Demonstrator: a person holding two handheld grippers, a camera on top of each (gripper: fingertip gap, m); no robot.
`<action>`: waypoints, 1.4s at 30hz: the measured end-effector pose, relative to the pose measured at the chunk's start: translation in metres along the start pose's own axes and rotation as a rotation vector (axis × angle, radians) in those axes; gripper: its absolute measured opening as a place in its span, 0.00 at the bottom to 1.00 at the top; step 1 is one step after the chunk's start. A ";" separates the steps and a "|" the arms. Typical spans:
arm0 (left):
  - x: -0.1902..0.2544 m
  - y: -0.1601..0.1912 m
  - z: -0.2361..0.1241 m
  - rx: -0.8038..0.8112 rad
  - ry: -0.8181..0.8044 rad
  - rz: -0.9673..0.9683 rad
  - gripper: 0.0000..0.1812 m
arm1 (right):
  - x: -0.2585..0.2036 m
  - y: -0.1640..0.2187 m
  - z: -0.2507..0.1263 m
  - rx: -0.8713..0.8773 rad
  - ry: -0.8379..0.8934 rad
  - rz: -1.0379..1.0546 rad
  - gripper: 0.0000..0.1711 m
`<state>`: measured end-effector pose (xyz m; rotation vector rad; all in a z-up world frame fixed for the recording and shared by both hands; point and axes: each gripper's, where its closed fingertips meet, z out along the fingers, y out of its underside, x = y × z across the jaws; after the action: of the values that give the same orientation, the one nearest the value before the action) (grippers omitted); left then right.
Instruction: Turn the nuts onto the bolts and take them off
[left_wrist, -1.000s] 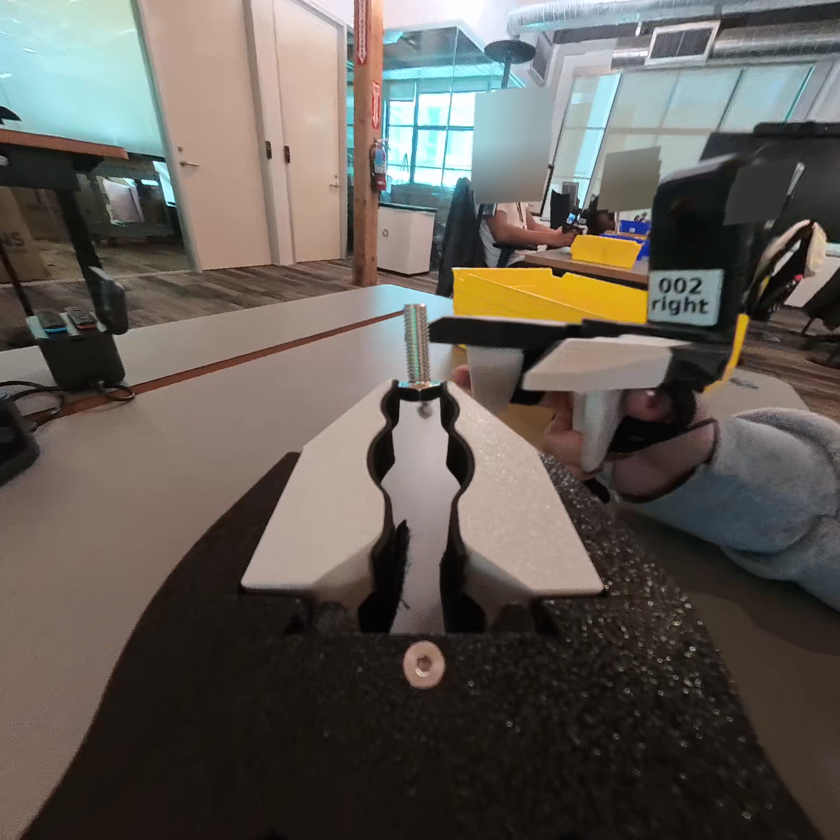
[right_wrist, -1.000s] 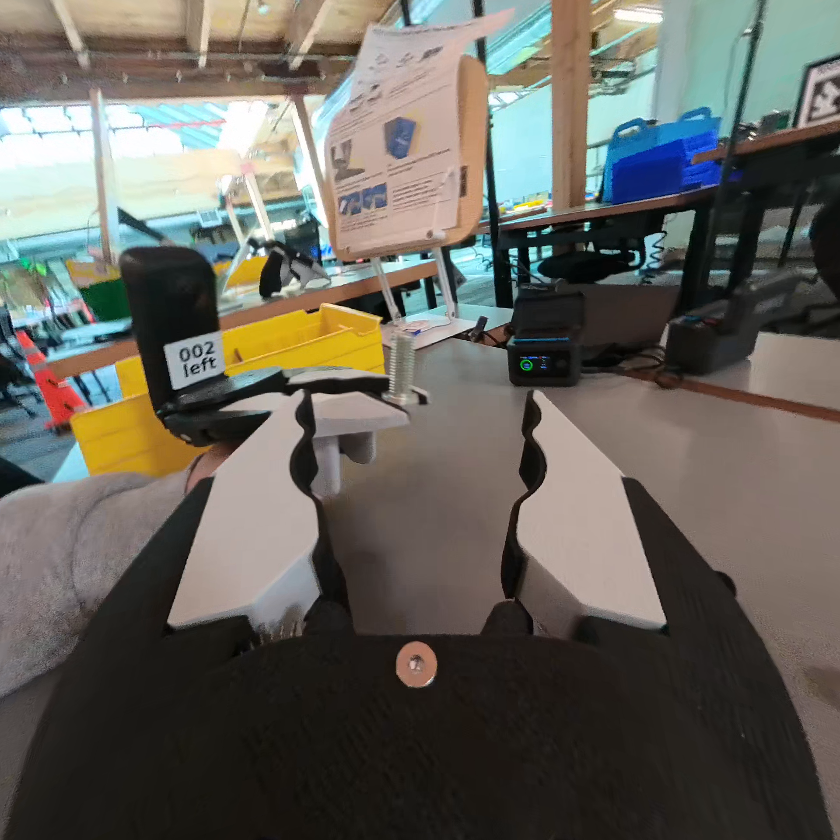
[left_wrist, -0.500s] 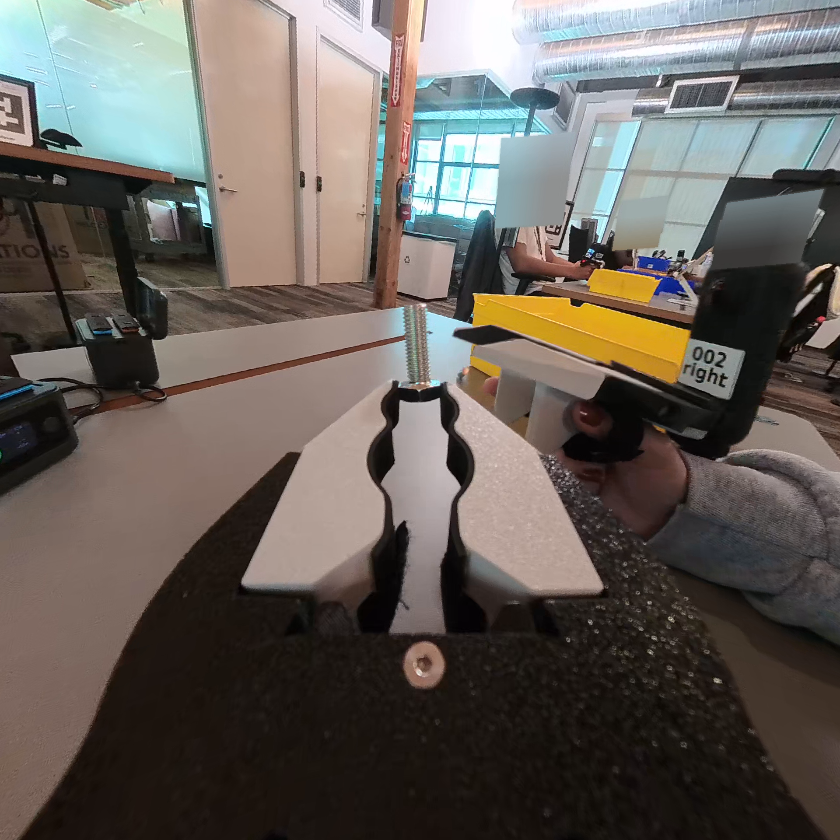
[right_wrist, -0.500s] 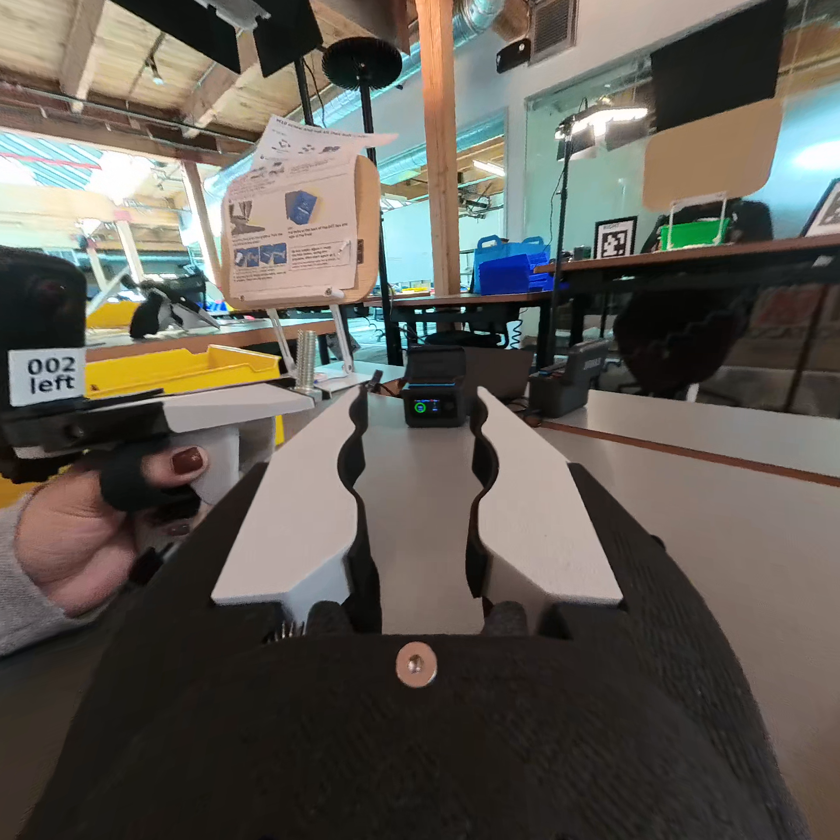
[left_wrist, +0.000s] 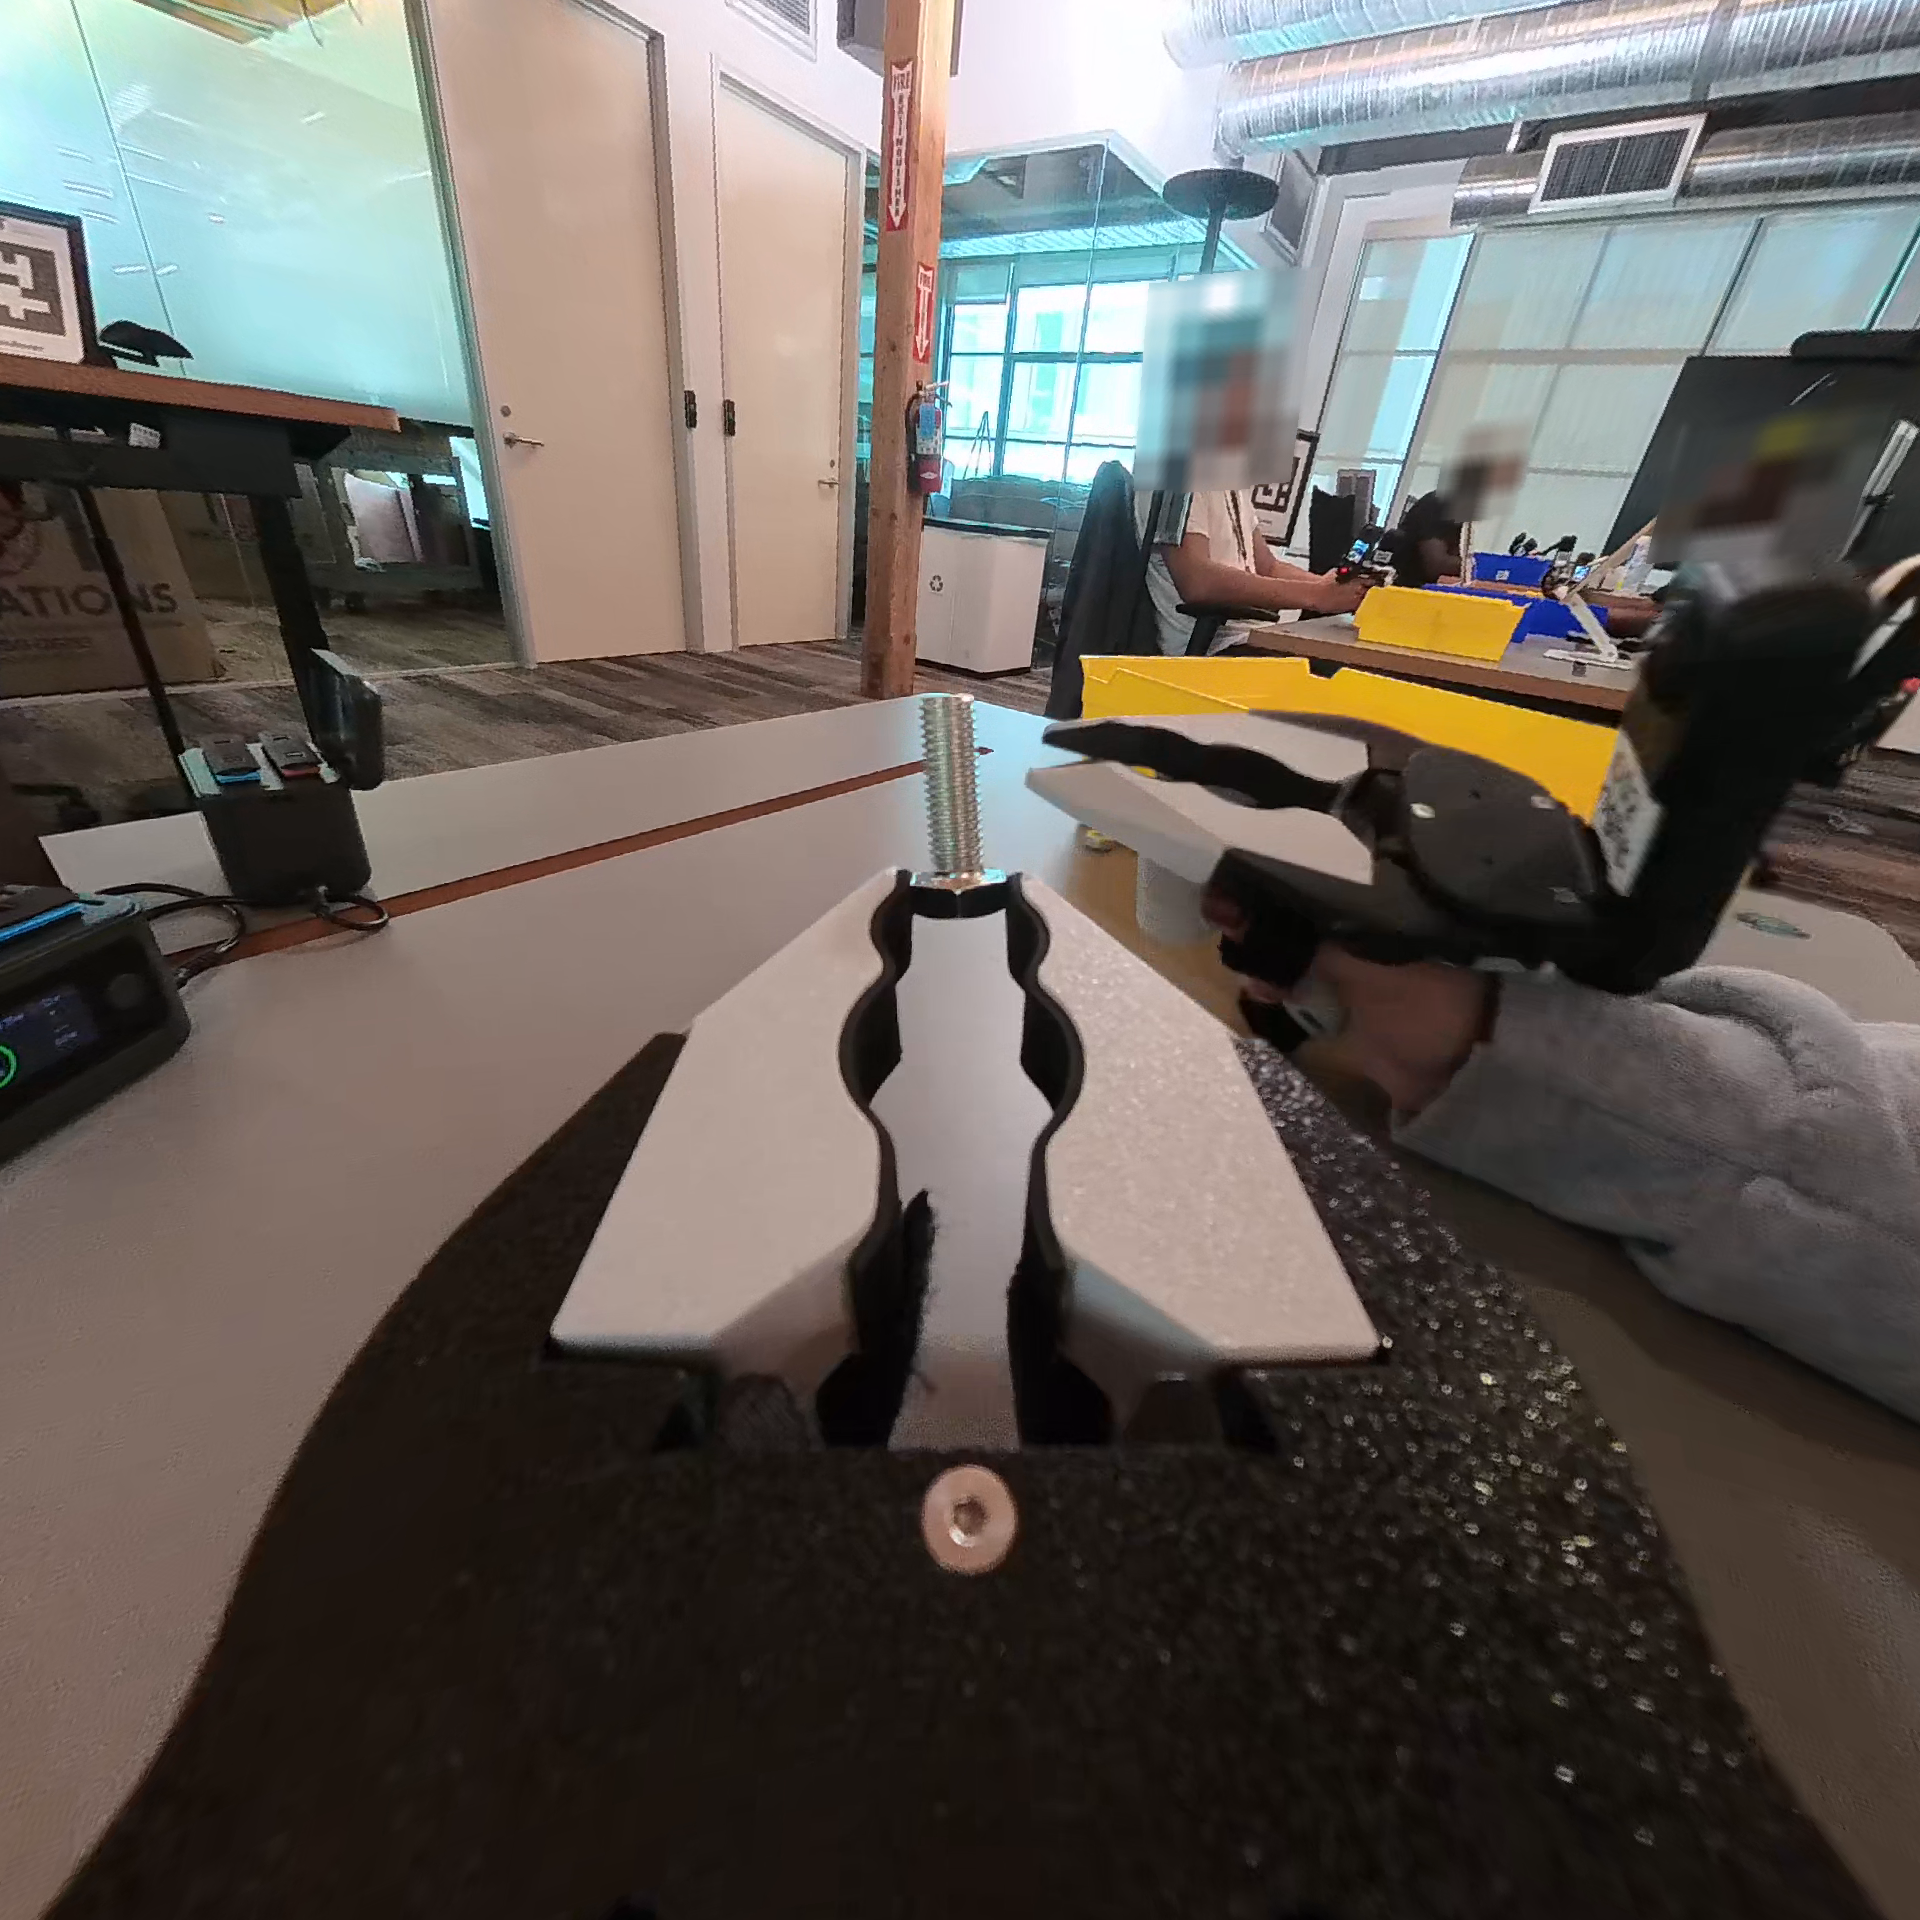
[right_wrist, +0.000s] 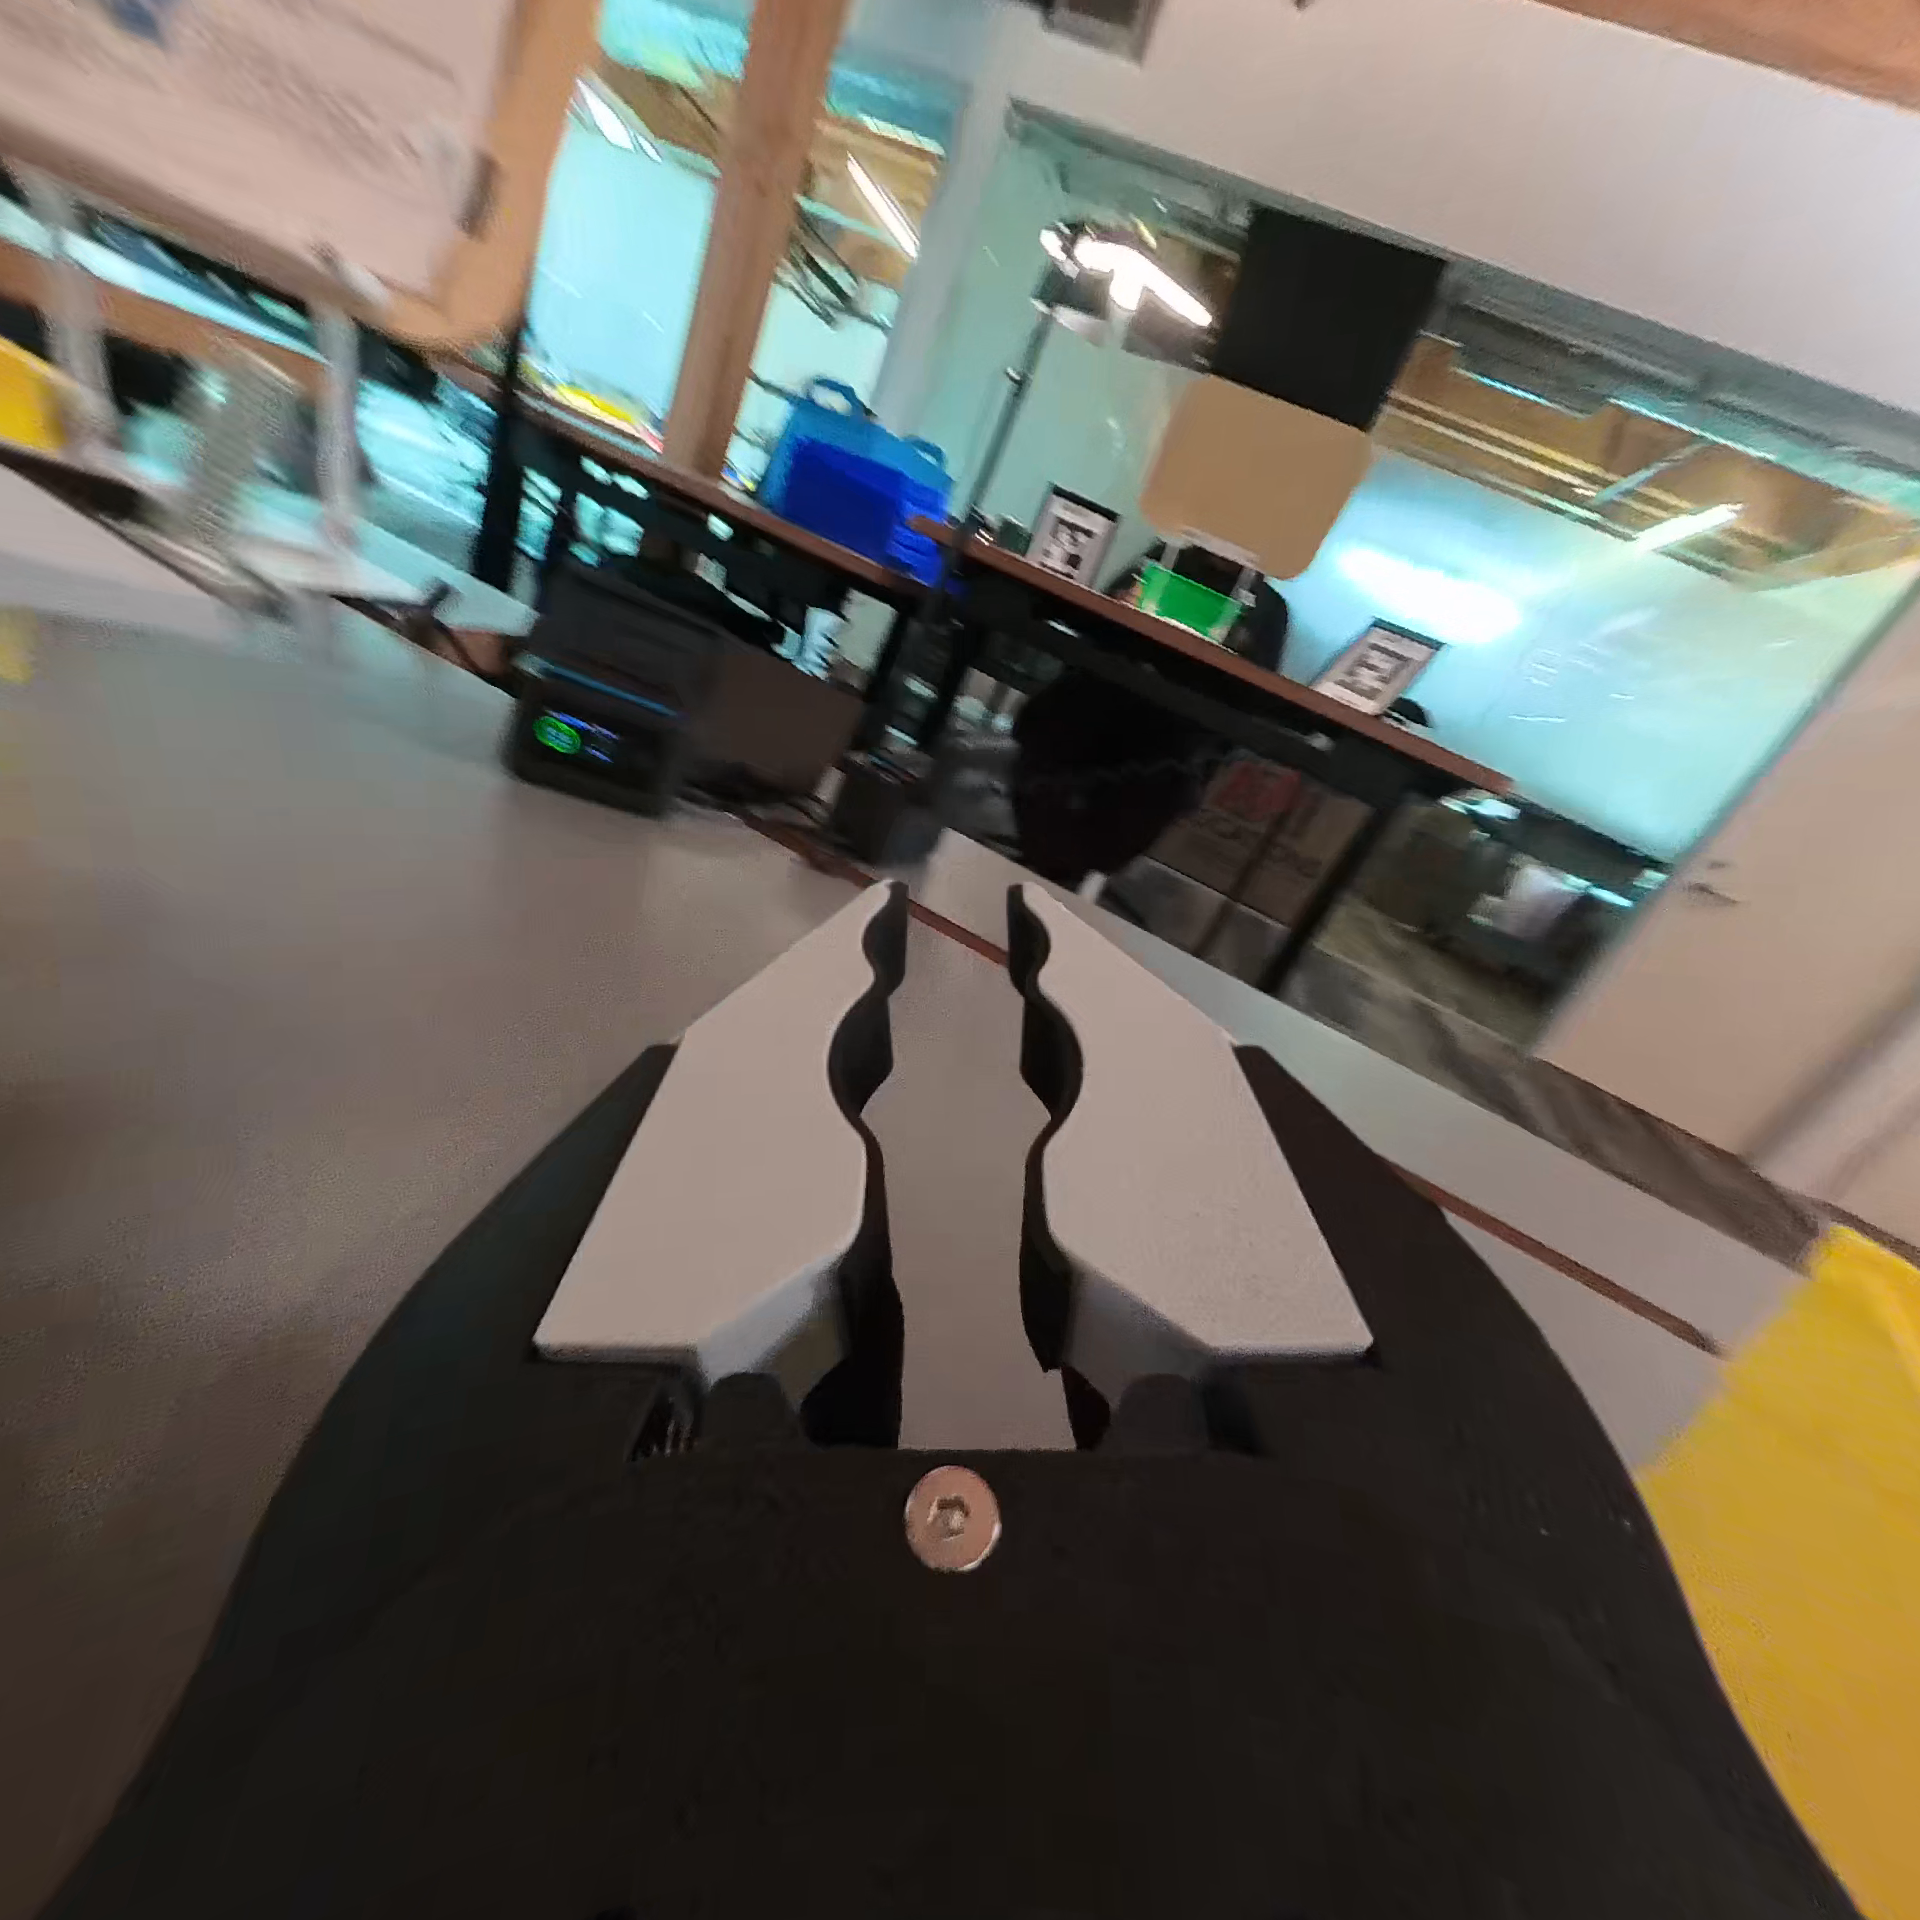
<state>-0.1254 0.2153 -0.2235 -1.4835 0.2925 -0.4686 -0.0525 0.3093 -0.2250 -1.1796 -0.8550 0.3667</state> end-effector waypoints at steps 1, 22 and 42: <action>0.000 0.000 0.000 0.001 0.000 -0.002 0.09 | 0.014 0.007 0.001 -0.020 0.036 -0.016 0.10; 0.000 0.000 0.000 -0.001 0.005 -0.009 0.09 | 0.149 0.066 -0.031 -0.219 0.421 0.110 0.14; 0.002 0.000 0.001 -0.002 0.020 -0.018 0.08 | 0.164 0.187 -0.027 -0.935 0.642 0.556 0.27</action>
<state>-0.1231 0.2152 -0.2234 -1.4847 0.2956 -0.4983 0.1054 0.4688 -0.3350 -2.2532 -0.0690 -0.0156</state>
